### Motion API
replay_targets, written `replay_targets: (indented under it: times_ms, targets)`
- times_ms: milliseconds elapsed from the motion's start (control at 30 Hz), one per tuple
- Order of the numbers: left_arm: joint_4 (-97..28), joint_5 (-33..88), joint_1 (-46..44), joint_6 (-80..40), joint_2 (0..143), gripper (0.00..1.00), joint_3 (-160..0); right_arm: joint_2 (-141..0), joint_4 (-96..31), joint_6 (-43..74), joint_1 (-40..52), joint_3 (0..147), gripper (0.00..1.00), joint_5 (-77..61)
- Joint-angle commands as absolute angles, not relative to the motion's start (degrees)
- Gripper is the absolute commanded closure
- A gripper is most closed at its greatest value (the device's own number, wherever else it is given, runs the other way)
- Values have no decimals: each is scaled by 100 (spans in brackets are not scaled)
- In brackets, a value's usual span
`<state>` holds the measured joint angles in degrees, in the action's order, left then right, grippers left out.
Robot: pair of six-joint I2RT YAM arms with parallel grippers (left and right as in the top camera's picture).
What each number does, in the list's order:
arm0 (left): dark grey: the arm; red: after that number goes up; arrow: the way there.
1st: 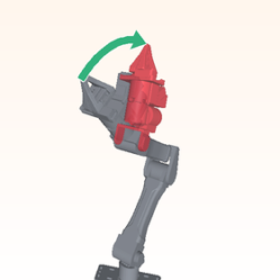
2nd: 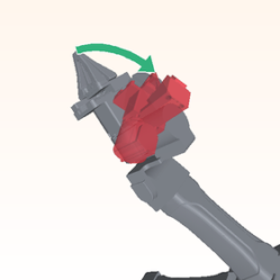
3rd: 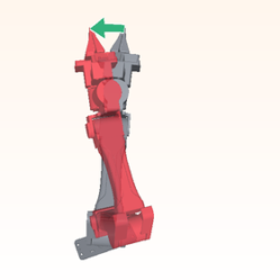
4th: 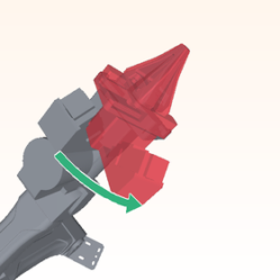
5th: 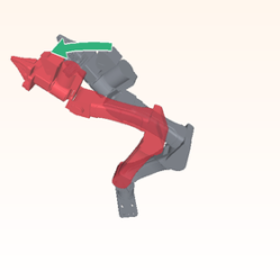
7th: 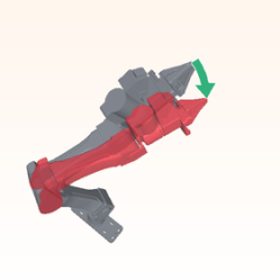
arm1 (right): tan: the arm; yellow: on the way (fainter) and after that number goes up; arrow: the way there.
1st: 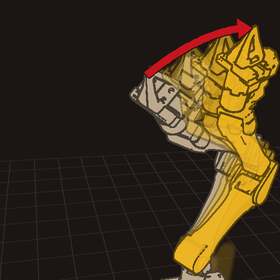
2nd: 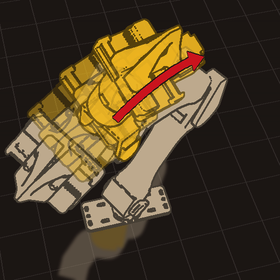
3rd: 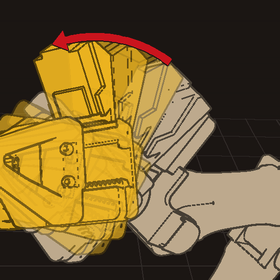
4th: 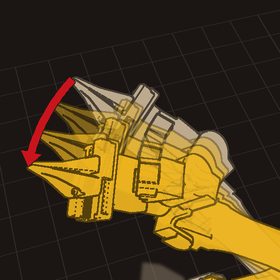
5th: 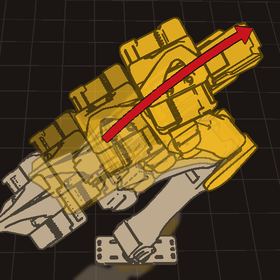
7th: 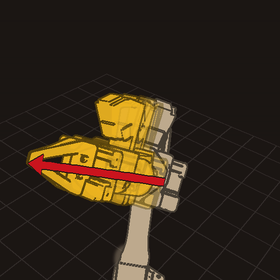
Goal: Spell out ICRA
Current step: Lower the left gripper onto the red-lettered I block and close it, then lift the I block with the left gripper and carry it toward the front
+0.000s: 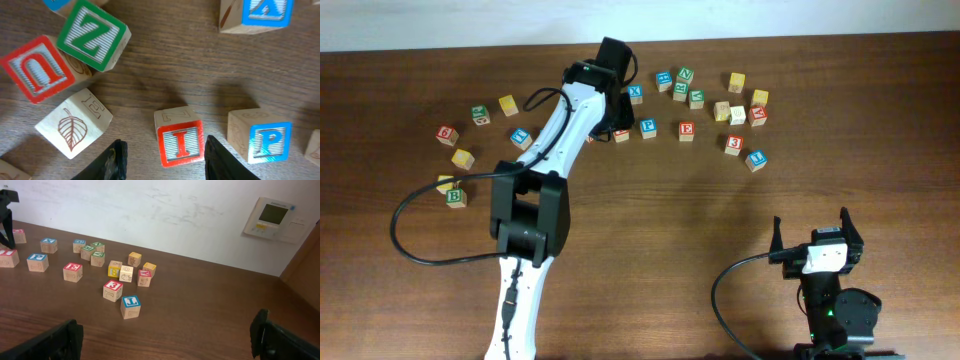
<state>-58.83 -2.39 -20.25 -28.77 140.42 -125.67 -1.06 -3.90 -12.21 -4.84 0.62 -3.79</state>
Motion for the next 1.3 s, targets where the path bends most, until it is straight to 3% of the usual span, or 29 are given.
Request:
replay_targets:
  times_ms: [0, 167, 400, 567, 767, 1267]
  targets:
    - [-5850, -276, -2036, -2888, 14300, 53, -12558, -73, -414, -1199, -484, 32, 2, -429]
    - [-5769, -235, -2036, -2888, 14346, 50, -12558, -73, -414, -1199, -484, 32, 2, -429]
    - [-5808, -237, -2036, -2888, 14346, 61, -12558, -73, -414, -1199, -484, 32, 2, -429]
    - [-5719, -242, -2036, -2888, 14346, 59, -12558, -73, -414, -1199, -484, 32, 1, -429]
    - [-5658, -239, -2038, -2886, 14346, 71, -12558, -73, -414, -1199, -484, 32, 2, -429]
    - [-5791, -237, -2036, -2711, 14333, 79, -12604, -73, -414, -1199, -484, 32, 2, -429]
